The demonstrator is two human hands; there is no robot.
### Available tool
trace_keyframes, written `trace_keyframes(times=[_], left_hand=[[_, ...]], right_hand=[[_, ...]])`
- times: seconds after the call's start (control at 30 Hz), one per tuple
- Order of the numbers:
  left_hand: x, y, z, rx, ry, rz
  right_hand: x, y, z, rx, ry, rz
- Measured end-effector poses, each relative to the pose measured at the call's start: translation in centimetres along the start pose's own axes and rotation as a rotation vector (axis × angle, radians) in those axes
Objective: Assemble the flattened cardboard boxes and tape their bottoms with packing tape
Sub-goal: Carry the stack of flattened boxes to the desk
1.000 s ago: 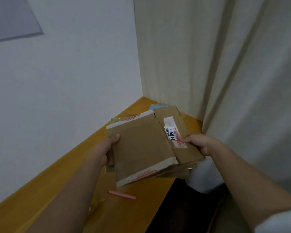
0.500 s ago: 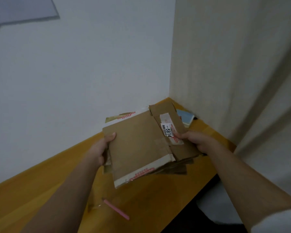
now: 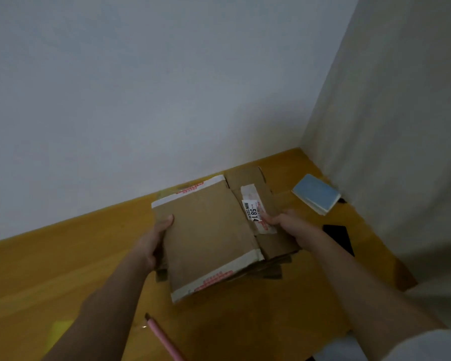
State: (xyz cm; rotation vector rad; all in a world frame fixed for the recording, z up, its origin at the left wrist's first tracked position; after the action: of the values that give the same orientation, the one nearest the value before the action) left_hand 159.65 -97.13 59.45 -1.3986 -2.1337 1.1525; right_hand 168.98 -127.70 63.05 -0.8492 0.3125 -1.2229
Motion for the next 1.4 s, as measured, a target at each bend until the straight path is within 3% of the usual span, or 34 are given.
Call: trace_keyframes(times=[0.2,0.4,0.67,0.83,1.07,1.23,1.4], left_hand=[[-1.3,1.5,2.0,-0.033,-0.04,-0.189],[-4.5,2.6,4.2,-0.049,-0.024,-0.233],[-6.0,2.0,7.2,-0.067,0.186,-0.496],[-6.9,1.0,7.4,-0.288,0.329,-0.7],[-9.1,0.0,7.9,-0.239,0.329,-0.541],[-7.5,-1.7,8.6,-0.187,0.143,-0.484],[-6.2,-3.0,9.4,-0.159,0.013,-0.43]], right_hand=[[0.5,6.6,-0.7,0.023,-0.065,0.112],[1.9,11.7,-3.3,-0.007,-0.134,0.163],[1.4,14.3,-4.9,-0.027,-0.188,0.051],[2.0,13.5,-4.5,0.1,-0.275,-0.048],[1.5,11.9,-4.3,0.148,-0.326,0.064],[2.3,10.9,-3.1,0.133,0.001,0.054],[1.3,9.3,-3.9,0.009,-0.118,0.249]])
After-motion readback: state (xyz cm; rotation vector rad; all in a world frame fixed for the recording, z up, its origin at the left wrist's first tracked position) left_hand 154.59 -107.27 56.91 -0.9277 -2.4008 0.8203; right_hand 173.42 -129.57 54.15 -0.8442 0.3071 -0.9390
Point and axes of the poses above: each hand's wrist, its own y-axis towards the middle knuckle, its own x-axis out of the back of the hand, z = x × y, the point moved 1 cm from there along y, towards the middle knuckle, and after that the axes turned 1 degree about -x, right-handed, at the moved point
